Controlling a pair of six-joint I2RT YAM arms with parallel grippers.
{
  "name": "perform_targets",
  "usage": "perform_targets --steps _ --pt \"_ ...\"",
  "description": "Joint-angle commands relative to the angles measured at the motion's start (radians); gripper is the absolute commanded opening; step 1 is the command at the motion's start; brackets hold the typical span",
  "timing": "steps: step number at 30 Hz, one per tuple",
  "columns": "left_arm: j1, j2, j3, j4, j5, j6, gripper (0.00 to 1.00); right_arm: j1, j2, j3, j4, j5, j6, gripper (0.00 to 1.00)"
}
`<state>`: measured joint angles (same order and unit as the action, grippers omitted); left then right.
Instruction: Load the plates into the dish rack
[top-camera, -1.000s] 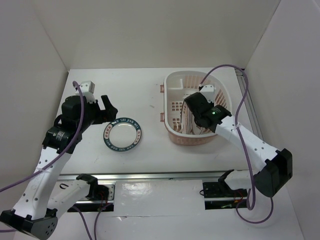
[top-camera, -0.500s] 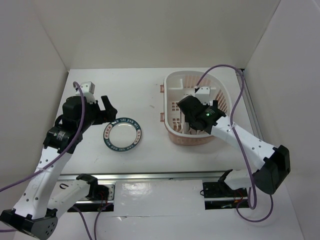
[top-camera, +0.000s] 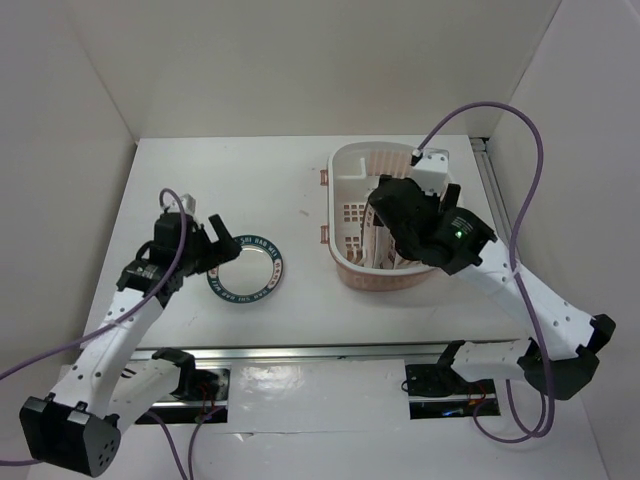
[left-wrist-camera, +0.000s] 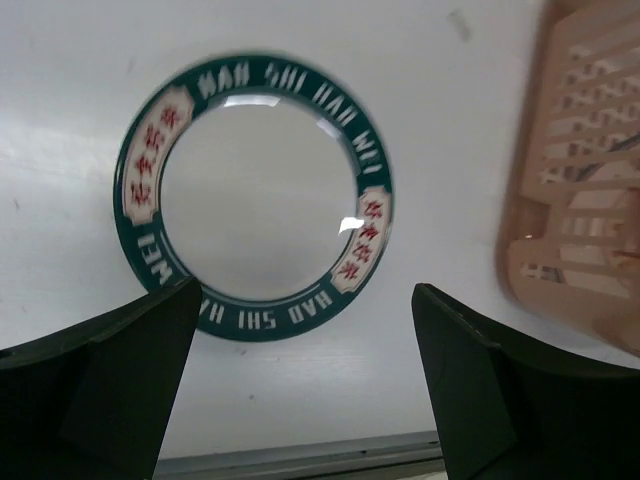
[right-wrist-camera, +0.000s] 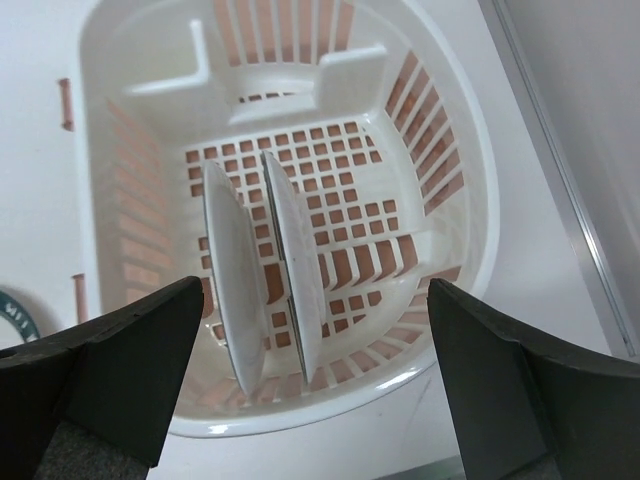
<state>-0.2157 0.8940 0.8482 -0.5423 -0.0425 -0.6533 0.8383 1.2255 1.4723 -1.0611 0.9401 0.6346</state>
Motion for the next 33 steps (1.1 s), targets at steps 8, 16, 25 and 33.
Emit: perform_targets --steps 8,16,25,33 --pt "0.01 -0.087 -0.455 0.232 -0.01 -0.437 1.0 0.068 -0.05 0.023 0.093 -0.041 -0.188 1.0" --pt "0.019 0.014 -0.554 0.422 -0.028 -0.486 0.96 0.077 -0.098 -0.044 0.158 -0.104 -0.22 1.0" --pt "0.029 0.115 -0.612 0.544 -0.059 -0.52 0.52 0.077 -0.109 -0.064 0.17 -0.126 -0.22 1.0" --pt "0.073 0.186 -0.612 0.579 -0.056 -0.5 0.0 0.087 -0.118 -0.086 0.211 -0.158 -0.22 1.0"
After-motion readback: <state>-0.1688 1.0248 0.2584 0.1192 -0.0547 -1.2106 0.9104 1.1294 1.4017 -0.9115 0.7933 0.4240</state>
